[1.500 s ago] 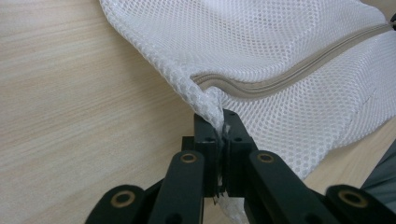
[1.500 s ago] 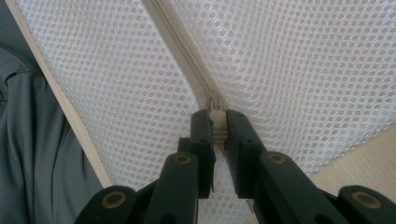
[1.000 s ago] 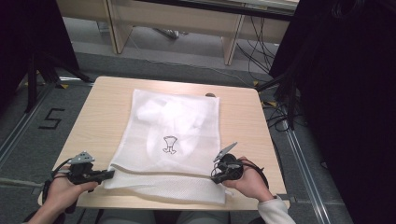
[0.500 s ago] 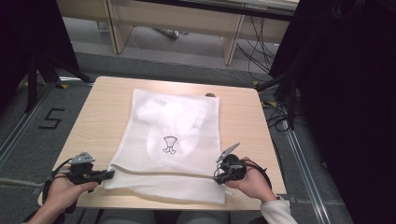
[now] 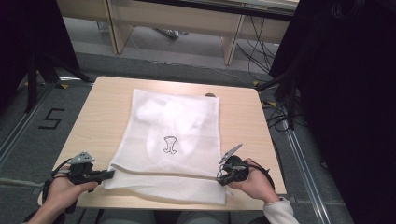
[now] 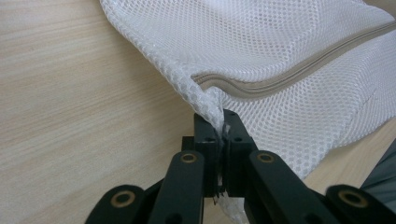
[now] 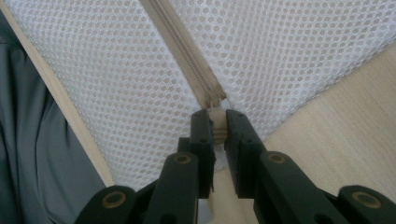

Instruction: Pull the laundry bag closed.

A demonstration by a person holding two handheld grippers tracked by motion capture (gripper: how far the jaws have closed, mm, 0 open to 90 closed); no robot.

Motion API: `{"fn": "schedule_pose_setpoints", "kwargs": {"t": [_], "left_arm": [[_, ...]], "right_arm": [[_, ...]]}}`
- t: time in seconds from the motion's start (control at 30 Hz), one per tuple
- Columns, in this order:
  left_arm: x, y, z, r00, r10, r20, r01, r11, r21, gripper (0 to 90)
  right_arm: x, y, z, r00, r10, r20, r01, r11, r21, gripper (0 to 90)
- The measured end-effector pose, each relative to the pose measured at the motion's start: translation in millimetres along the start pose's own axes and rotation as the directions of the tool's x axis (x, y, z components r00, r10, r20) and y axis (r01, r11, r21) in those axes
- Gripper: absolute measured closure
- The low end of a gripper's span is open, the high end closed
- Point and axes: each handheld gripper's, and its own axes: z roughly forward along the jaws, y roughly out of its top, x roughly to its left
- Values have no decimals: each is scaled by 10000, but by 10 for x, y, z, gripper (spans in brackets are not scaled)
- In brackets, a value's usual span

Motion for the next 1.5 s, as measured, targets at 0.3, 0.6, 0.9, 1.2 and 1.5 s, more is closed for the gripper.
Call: {"fn": "schedule_pose_setpoints", "kwargs": {"t": [0.3,0.6,0.9,1.2,1.5], "left_arm": [[-8,-9,19,10000,-19,-8,19,10000,52,862],[8,-26,39,9991,426,55,-429,9962,764,845],[0,-52,59,9979,638,-69,-626,9916,1135,720],[15,-44,-23,9951,649,-747,-661,9977,-143,445],[15,-12,-61,9897,660,-1268,-780,9927,-921,324]], "right_arm": [[-13,-1,17,9999,-116,32,115,9998,162,823],[16,9,37,9994,-360,0,360,9991,231,816],[43,28,34,9991,-391,-136,382,9974,-610,711],[-8,32,-10,9945,1024,240,-949,9723,-2134,573],[-93,5,-23,9827,1819,345,-1603,9291,-3334,518]]}}
